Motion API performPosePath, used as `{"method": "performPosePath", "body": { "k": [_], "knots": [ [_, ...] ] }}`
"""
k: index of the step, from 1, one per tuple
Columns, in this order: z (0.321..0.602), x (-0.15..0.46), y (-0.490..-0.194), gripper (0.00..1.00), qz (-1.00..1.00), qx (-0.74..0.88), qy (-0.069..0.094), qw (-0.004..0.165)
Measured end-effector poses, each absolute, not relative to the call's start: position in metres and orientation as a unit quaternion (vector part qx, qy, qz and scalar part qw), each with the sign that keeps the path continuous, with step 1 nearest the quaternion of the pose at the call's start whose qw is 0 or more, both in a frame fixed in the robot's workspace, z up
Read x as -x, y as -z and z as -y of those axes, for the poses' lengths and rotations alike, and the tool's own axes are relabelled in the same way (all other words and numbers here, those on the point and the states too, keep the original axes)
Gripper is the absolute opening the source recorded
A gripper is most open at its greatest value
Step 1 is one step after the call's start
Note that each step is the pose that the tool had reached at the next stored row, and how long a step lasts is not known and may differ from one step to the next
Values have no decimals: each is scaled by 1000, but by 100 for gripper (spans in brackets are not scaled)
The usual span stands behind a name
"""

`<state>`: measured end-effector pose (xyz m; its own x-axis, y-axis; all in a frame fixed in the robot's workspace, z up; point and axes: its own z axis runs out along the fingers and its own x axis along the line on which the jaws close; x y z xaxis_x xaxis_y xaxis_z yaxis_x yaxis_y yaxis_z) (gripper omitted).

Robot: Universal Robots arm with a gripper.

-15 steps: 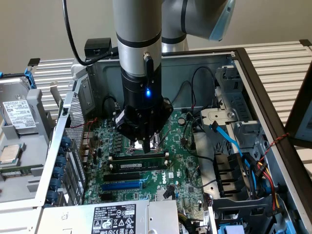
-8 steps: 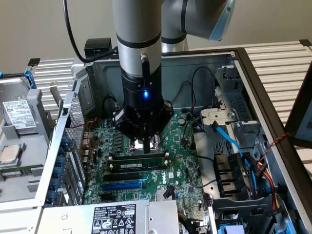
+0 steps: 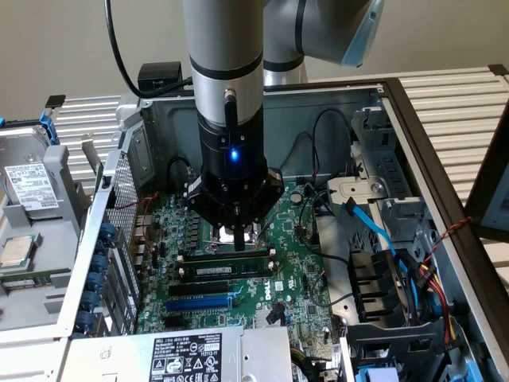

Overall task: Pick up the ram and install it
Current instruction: 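Press down the ram until it locks into place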

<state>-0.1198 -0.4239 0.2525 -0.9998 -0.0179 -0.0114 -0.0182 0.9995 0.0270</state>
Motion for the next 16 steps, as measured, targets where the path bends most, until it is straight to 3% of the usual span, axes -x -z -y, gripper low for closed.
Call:
{"method": "performPosePath", "body": {
  "k": [16],
  "knots": [
    [440,120,-252,10,-1000,1,-14,6]
  ]
}}
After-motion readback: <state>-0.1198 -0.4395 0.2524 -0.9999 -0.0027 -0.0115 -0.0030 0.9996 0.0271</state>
